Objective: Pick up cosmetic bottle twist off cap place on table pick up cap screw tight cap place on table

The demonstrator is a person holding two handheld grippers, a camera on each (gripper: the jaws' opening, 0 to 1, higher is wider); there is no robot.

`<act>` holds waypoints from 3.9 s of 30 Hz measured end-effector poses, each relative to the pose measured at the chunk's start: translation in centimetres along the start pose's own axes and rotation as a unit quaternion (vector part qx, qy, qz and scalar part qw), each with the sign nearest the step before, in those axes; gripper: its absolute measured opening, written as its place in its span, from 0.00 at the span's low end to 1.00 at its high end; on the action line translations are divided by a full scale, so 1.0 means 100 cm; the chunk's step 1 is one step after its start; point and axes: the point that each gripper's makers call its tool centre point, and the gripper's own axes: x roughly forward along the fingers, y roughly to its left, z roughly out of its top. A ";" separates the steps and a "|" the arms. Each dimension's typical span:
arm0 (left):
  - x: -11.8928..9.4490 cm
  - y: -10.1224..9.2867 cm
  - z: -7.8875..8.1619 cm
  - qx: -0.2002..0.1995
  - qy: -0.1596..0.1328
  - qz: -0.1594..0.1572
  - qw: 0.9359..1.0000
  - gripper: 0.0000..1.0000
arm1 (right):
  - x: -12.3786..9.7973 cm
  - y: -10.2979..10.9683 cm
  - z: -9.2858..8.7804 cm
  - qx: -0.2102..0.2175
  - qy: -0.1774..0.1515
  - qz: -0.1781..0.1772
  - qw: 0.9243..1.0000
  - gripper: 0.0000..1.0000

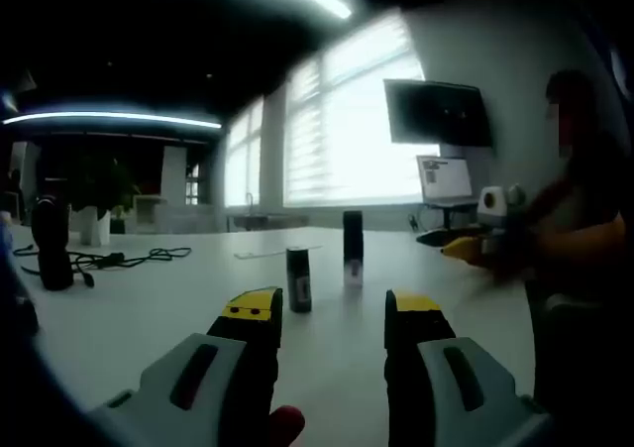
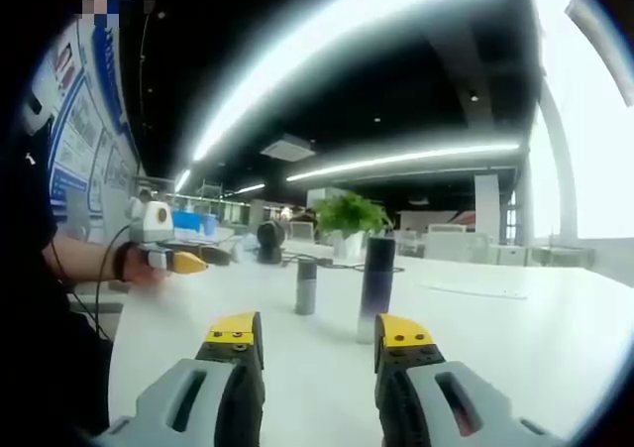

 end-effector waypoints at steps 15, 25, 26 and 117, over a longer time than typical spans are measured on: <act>-0.002 0.024 0.012 -0.115 -0.039 0.015 0.992 0.32 | -0.002 -0.004 0.004 0.020 -0.013 0.005 1.000 0.39; 0.005 0.030 -0.002 -0.087 -0.005 0.043 0.995 0.33 | -0.005 -0.014 0.009 0.061 -0.034 0.007 0.998 0.41; 0.006 0.030 -0.004 -0.079 -0.001 0.047 0.996 0.33 | -0.005 -0.016 0.009 0.068 -0.037 0.008 0.997 0.41; 0.010 0.039 -0.012 0.015 0.036 0.090 0.995 0.34 | 0.003 -0.032 -0.005 0.048 0.005 -0.058 0.997 0.43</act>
